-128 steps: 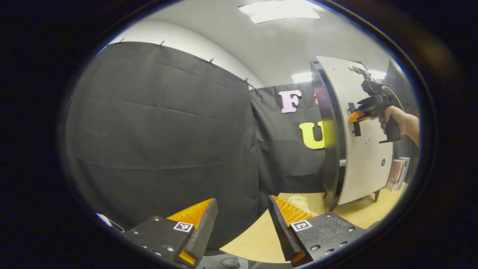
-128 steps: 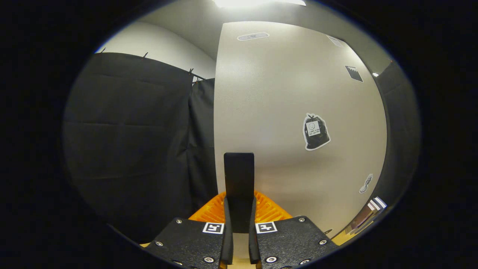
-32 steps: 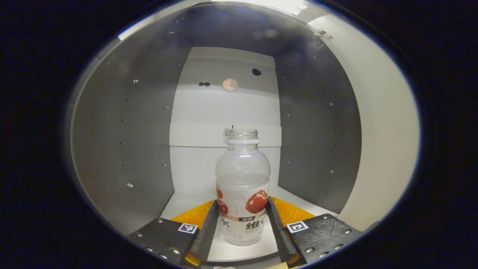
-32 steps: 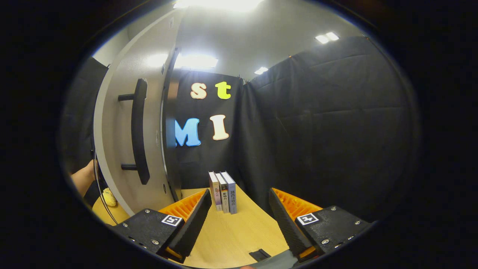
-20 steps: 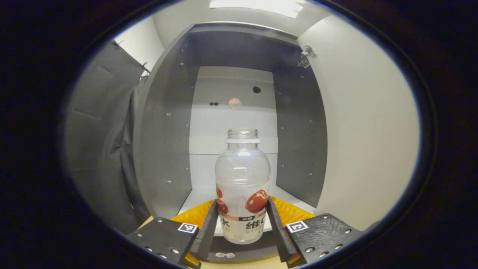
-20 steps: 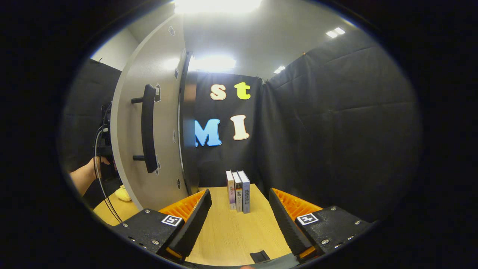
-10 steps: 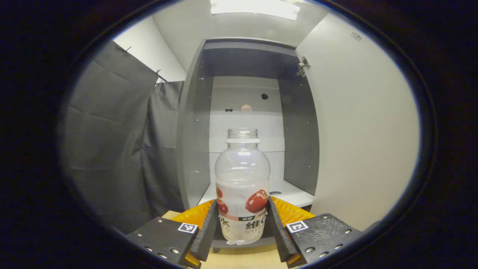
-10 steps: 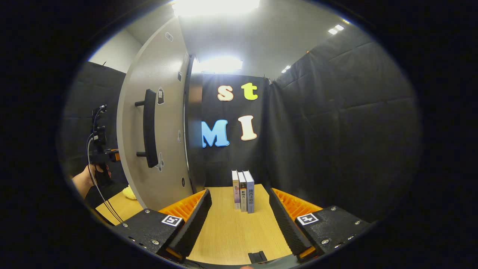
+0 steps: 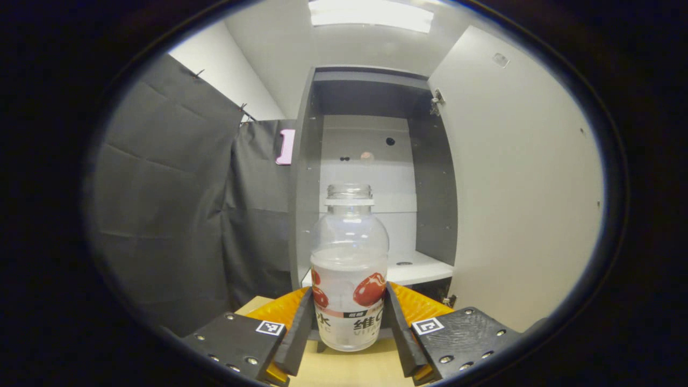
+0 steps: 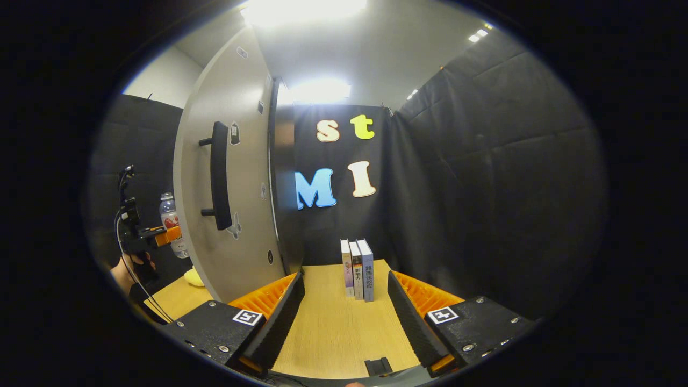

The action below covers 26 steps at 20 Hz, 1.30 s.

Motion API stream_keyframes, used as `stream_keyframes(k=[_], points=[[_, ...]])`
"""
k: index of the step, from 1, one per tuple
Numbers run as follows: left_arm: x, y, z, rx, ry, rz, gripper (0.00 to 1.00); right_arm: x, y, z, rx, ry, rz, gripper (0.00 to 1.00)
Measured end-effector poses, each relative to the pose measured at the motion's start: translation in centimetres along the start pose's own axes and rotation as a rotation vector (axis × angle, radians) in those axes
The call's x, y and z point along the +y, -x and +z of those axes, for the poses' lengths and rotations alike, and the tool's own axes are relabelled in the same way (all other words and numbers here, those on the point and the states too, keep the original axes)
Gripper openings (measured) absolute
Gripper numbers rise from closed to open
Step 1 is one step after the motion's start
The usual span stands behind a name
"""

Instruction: Open the cabinet door with the right hand, grasp the bottle in the cabinet with the left hand and place it on the coaster, then close the cabinet door with the right hand.

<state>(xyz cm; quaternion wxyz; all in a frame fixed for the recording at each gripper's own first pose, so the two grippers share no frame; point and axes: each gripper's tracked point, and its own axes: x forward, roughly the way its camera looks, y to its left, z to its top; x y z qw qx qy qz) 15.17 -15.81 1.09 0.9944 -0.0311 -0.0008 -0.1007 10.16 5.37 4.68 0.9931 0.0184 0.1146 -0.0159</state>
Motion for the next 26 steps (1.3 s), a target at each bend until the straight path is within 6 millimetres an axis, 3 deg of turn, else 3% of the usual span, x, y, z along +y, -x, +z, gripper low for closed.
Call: stream_keyframes(k=[7,11,12,13,16,17,18,21,22,23,26], points=[[1.7,5.1,-3.2,0.004,0.004,0.022,0.71,1.0,0.0,-0.7,0.006,-0.016,0.021,0.95],[1.6,7.8,-5.4,0.013,0.051,0.012,0.71,1.5,-0.3,-0.9,0.006,-0.004,0.030,0.95],[1.7,7.8,-6.1,0.008,0.058,0.013,0.71,1.7,-0.3,-0.9,0.006,-0.003,0.033,0.96],[1.9,8.8,-6.8,0.006,0.062,0.016,0.74,1.9,-0.3,-1.0,0.007,-0.005,0.037,0.95],[1.9,11.0,-9.7,0.045,0.050,0.022,0.71,2.3,-0.5,-1.6,0.019,-0.017,0.045,0.95],[1.8,11.5,-10.6,0.058,0.050,0.022,0.77,2.4,-0.6,-1.7,0.025,-0.019,0.045,0.95],[1.8,12.0,-11.4,0.065,0.053,0.024,0.71,2.4,-0.7,-2.0,0.029,-0.020,0.044,0.95],[1.9,13.6,-13.4,0.079,0.063,0.029,0.71,2.8,-0.9,-2.7,0.048,-0.021,0.047,0.95],[1.8,14.1,-13.9,0.077,0.062,0.030,0.77,3.1,-0.9,-2.9,0.056,-0.023,0.054,0.95],[1.8,14.8,-14.7,0.084,0.058,0.032,0.71,3.3,-1.1,-3.0,0.061,-0.024,0.058,0.95],[1.5,15.6,-17.6,0.122,0.057,0.038,0.71,3.5,-1.3,-2.9,0.063,-0.013,0.057,0.95]])
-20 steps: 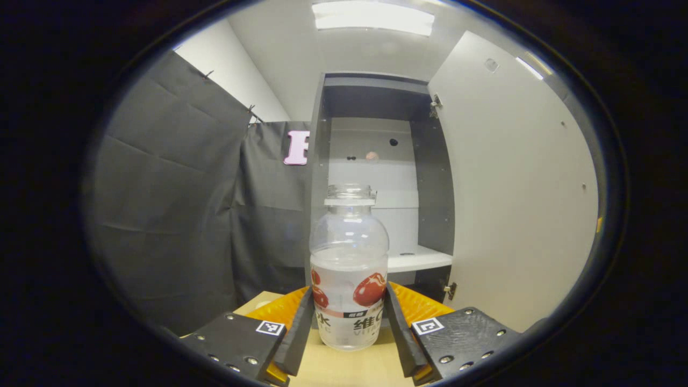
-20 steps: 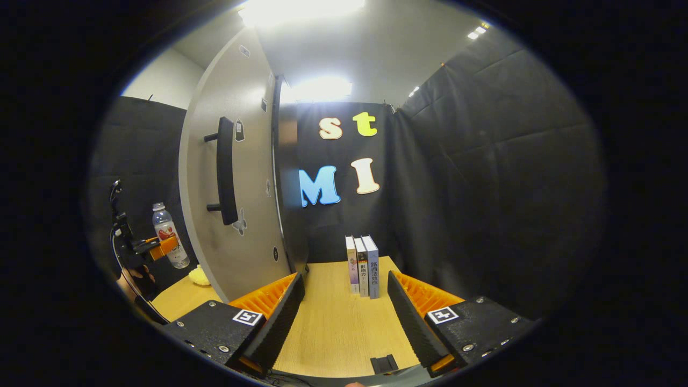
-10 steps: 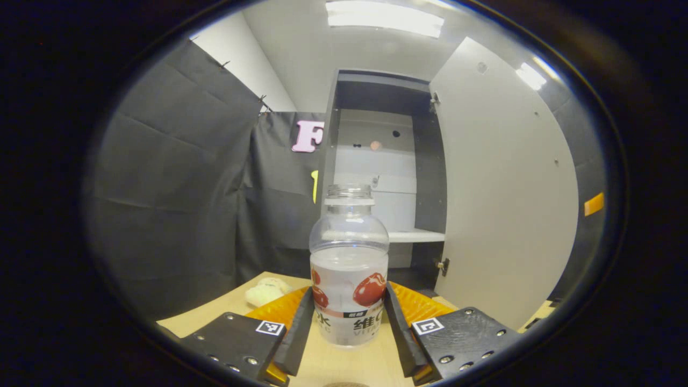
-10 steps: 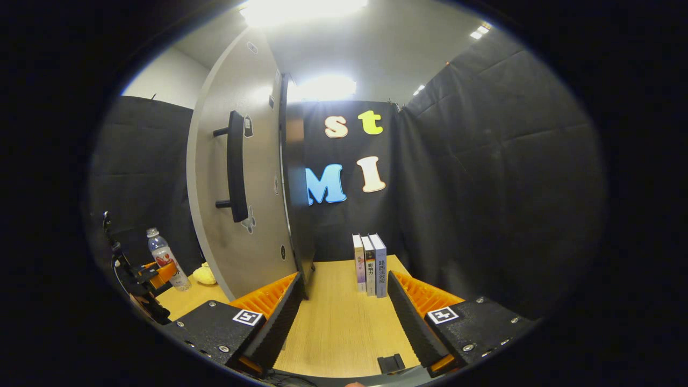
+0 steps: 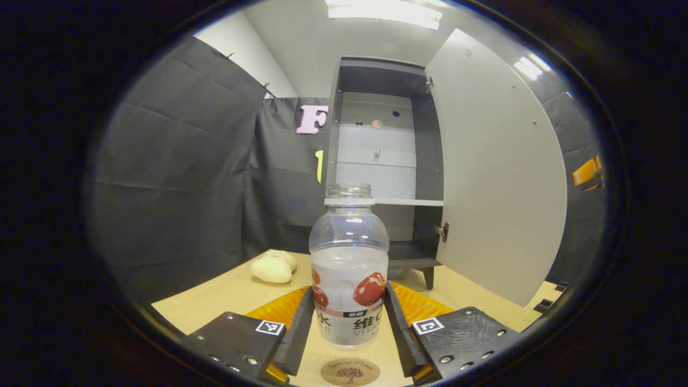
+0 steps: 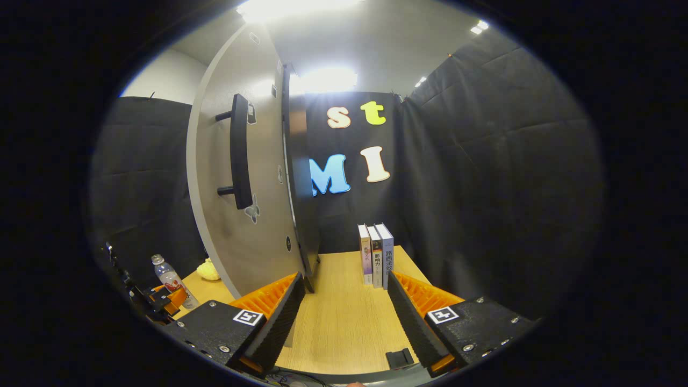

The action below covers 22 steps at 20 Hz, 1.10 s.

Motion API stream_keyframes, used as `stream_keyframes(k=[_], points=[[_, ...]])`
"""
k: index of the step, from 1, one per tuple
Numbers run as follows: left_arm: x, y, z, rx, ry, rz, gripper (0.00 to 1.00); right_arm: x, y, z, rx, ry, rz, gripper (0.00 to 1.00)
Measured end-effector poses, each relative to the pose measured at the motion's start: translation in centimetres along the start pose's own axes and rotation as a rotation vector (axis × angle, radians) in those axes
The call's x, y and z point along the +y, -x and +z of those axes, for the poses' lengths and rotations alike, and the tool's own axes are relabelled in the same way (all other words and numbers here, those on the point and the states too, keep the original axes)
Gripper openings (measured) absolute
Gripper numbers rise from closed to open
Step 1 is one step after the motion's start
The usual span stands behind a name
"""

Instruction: Open the cabinet door with the right hand, grasp the bottle in the cabinet with the left hand and place it on the coaster, then close the cabinet door with the right hand.

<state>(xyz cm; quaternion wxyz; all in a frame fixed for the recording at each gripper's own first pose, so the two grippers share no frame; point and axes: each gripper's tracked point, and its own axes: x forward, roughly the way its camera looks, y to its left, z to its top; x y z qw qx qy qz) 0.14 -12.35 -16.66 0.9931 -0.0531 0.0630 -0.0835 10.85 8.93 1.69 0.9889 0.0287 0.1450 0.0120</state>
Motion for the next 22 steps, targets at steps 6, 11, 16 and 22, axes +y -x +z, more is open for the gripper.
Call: stream_keyframes(k=[6,11,16,22], points=[[0.3,0.6,-5.9,0.073,0.012,0.023,0.71,0.3,-0.2,-0.4,0.017,0.032,0.000,0.95],[-0.1,0.7,-9.9,0.124,0.046,0.026,0.71,0.8,-0.3,-0.6,0.030,0.071,-0.003,0.94],[-0.1,1.0,-12.0,0.151,0.041,0.037,0.71,1.4,-0.5,-0.5,0.034,0.081,0.009,0.95],[-0.3,1.1,-12.4,0.171,0.009,0.035,0.73,2.6,-0.9,-0.7,0.037,0.082,0.039,0.95]])
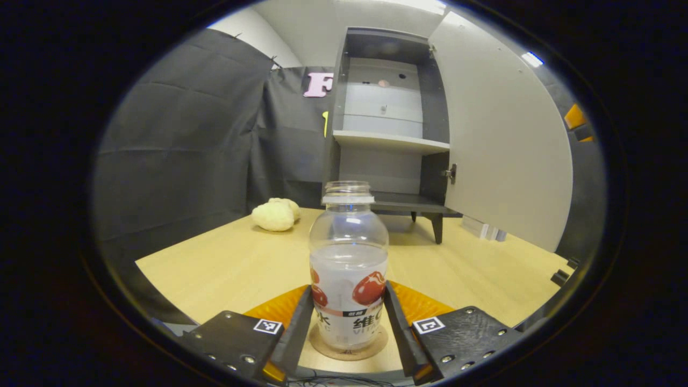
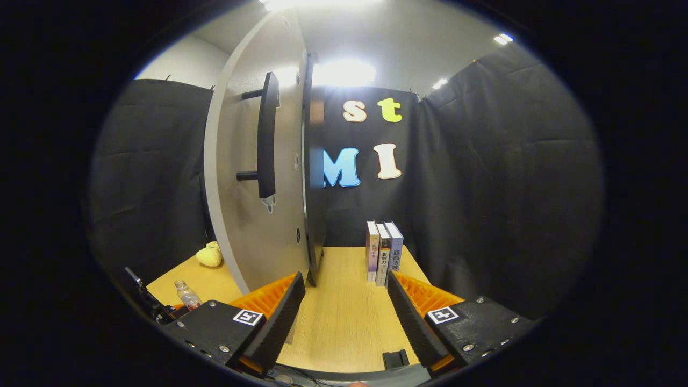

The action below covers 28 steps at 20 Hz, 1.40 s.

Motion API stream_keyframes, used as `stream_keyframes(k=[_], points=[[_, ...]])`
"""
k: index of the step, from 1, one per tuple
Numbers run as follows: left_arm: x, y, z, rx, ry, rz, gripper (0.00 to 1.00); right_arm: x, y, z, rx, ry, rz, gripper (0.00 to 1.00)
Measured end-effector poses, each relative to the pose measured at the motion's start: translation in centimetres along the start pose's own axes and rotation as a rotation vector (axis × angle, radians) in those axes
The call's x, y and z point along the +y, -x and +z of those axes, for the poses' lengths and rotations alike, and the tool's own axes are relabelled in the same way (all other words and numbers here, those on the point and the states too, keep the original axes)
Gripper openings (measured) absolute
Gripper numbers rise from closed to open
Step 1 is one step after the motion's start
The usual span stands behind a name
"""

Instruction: Open the cabinet door with the right hand, grasp the bottle in the cabinet with the left hand and place it on the coaster, then close the cabinet door with the right hand.

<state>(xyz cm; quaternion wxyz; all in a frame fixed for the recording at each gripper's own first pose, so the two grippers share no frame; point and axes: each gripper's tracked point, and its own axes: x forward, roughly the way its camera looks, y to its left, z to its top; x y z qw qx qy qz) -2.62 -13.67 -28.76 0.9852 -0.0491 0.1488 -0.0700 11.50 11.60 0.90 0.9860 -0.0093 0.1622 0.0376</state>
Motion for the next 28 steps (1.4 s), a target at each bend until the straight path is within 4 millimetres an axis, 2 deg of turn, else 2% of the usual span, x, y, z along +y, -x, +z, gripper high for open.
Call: stream_keyframes(k=[1,2,3,4,5,7,13,18,22,23,25,26,28], points=[[0.0,0.0,0.0,0.003,-0.002,0.002,0.73,0.1,0.0,0.0,0.000,-0.003,0.004,0.95],[0.1,-0.1,0.2,0.007,-0.008,0.007,0.81,0.2,-0.1,0.0,0.000,-0.004,0.007,0.95],[0.1,0.0,0.2,0.009,-0.016,0.013,0.78,0.3,-0.2,0.0,0.001,-0.003,0.009,0.95],[0.1,0.1,0.4,0.011,-0.018,0.018,0.84,0.4,-0.3,0.0,0.001,-0.005,0.012,0.95],[-0.1,0.5,0.2,0.018,-0.016,0.016,0.78,0.6,-0.3,0.1,0.001,-0.007,0.017,0.95],[-0.4,0.9,0.5,0.026,-0.022,0.019,0.78,0.7,-0.5,0.4,-0.007,-0.012,0.024,0.95],[-1.3,2.2,3.9,0.001,-0.061,0.019,0.78,0.9,-0.7,1.9,-0.044,-0.042,0.048,0.95],[-0.9,4.7,8.2,-0.031,-0.062,0.055,0.78,0.1,-0.8,4.4,-0.091,-0.062,0.044,0.95],[0.0,7.8,13.5,-0.075,-0.032,0.082,0.78,-0.9,-1.0,7.9,-0.164,-0.068,0.012,0.95],[0.2,8.3,14.7,-0.078,-0.031,0.087,0.75,-1.3,-1.1,8.6,-0.178,-0.068,-0.004,0.95],[0.8,9.1,17.1,-0.095,-0.025,0.090,0.78,-1.4,-1.3,10.0,-0.194,-0.065,-0.025,0.95],[1.3,9.4,18.3,-0.105,-0.020,0.096,0.80,-1.4,-1.4,10.7,-0.199,-0.062,-0.035,0.95],[3.0,9.7,20.2,-0.111,-0.022,0.115,0.72,-1.2,-1.5,11.9,-0.216,-0.055,-0.061,0.95]])
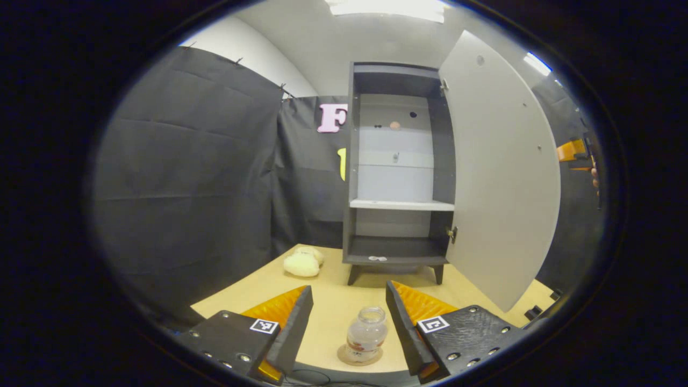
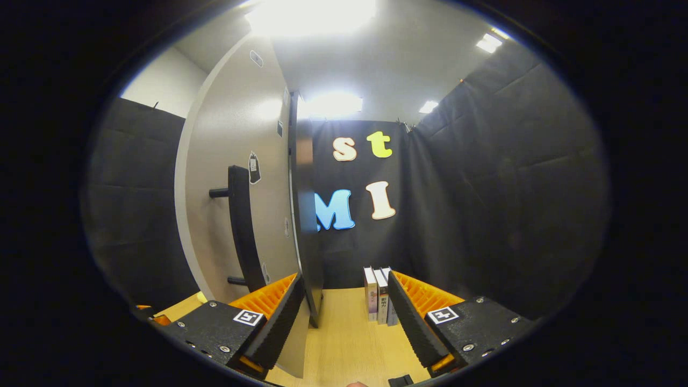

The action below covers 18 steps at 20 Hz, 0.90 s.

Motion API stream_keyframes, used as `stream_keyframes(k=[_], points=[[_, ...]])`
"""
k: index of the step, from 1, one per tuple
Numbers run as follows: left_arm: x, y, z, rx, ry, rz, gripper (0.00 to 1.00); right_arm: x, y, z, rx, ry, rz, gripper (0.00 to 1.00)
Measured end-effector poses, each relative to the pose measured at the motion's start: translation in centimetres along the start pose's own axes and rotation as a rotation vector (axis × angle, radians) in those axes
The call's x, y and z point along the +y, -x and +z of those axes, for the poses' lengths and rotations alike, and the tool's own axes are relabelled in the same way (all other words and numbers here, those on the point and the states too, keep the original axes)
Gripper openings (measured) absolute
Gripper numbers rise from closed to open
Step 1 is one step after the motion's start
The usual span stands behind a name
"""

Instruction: Open the cabinet door with the right hand, grasp the bottle in the cabinet with the left hand and place it on the coaster, then close the cabinet door with the right hand.

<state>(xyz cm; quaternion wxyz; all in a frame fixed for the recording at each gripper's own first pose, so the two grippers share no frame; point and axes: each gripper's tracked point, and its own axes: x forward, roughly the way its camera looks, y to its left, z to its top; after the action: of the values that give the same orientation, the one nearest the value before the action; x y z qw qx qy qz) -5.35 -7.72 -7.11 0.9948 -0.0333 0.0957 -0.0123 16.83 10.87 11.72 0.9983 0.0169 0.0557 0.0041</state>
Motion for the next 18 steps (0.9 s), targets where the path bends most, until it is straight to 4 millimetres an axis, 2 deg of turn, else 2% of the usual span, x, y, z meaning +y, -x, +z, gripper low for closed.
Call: stream_keyframes(k=[1,3,6,7,8,10,11,12,13,18], points=[[0.9,-0.1,0.6,0.002,-0.010,0.008,0.78,0.4,-0.3,0.6,-0.010,0.001,-0.005,0.95],[3.1,-0.3,2.4,-0.019,-0.024,0.031,0.76,1.5,-0.7,1.7,-0.035,0.003,-0.014,0.95],[5.7,-0.4,4.1,-0.046,-0.036,0.045,0.73,1.2,-0.7,2.6,-0.066,0.030,-0.093,0.93],[6.7,-0.6,4.3,-0.055,-0.045,0.048,0.73,1.3,-0.6,2.7,-0.072,0.038,-0.112,0.89],[7.4,-0.7,4.4,-0.061,-0.054,0.048,0.73,1.4,-0.5,2.6,-0.072,0.046,-0.130,0.93],[8.8,-1.1,4.7,-0.065,-0.054,0.044,0.72,1.5,-0.3,2.7,-0.069,0.053,-0.157,0.92],[9.4,-1.2,4.8,-0.065,-0.044,0.038,0.78,1.6,-0.2,2.7,-0.067,0.050,-0.168,0.92],[10.0,-1.4,4.8,-0.065,-0.033,0.032,0.78,2.0,-0.2,2.7,-0.067,0.048,-0.176,0.88],[10.6,-1.4,4.9,-0.067,-0.026,0.028,0.78,2.5,-0.2,2.6,-0.067,0.046,-0.181,0.92],[13.4,-2.1,4.8,-0.073,-0.028,0.013,0.78,5.8,0.5,2.4,-0.067,0.045,-0.180,0.92]])
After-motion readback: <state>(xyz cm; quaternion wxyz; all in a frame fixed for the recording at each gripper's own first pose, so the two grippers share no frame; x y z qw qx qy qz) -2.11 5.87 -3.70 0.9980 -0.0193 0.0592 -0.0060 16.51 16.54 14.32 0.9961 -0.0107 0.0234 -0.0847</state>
